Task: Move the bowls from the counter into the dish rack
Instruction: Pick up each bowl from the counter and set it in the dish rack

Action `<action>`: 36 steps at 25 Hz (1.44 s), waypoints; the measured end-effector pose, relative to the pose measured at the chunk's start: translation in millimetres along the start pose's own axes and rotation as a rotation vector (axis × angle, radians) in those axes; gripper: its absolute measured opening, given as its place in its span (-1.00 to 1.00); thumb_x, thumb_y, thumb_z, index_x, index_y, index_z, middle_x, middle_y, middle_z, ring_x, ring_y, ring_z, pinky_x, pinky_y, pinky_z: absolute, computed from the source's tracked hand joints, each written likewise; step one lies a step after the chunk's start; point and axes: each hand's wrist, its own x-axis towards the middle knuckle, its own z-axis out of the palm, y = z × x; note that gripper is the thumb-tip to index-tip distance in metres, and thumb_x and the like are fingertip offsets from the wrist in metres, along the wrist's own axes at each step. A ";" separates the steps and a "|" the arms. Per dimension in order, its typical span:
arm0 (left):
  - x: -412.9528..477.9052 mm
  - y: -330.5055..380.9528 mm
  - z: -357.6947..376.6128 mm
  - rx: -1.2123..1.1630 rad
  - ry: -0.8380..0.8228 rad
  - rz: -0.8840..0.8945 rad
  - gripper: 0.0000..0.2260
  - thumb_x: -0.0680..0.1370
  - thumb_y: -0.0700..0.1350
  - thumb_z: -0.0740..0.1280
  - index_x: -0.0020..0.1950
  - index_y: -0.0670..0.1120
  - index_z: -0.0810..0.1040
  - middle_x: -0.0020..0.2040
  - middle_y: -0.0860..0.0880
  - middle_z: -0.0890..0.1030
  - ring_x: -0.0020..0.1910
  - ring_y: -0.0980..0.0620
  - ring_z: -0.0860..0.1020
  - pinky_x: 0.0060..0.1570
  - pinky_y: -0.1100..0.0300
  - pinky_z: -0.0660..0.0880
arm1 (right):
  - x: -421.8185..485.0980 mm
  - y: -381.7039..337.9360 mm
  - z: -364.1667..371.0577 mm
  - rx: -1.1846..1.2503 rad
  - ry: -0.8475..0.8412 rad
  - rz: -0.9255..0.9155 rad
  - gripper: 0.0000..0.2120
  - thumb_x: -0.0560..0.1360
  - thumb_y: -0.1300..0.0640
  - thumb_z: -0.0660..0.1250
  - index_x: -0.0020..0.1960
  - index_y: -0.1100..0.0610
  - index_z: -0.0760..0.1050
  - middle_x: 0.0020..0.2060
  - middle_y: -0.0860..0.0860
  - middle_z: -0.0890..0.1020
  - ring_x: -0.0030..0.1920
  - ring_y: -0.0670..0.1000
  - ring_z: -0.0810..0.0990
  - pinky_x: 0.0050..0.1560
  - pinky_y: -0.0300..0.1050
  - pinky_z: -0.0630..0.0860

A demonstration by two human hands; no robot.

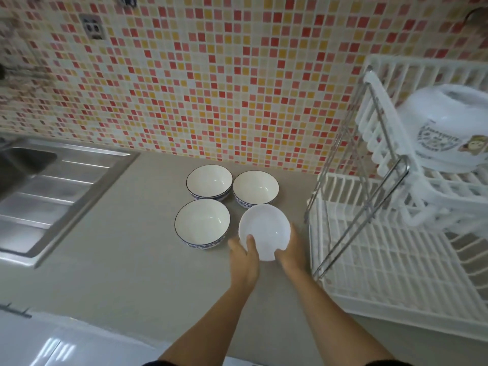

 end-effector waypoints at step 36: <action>-157.8 303.0 86.7 0.163 -0.444 0.707 -0.37 0.46 0.45 -0.15 0.42 0.24 0.32 0.48 0.03 0.36 0.44 -0.08 0.34 0.42 -0.17 0.23 | -102.5 -113.8 -394.2 -0.281 0.106 -0.599 0.12 0.21 0.04 0.62 0.52 -0.14 -0.05 0.50 -0.13 0.22 0.47 -0.03 0.22 0.43 0.08 0.26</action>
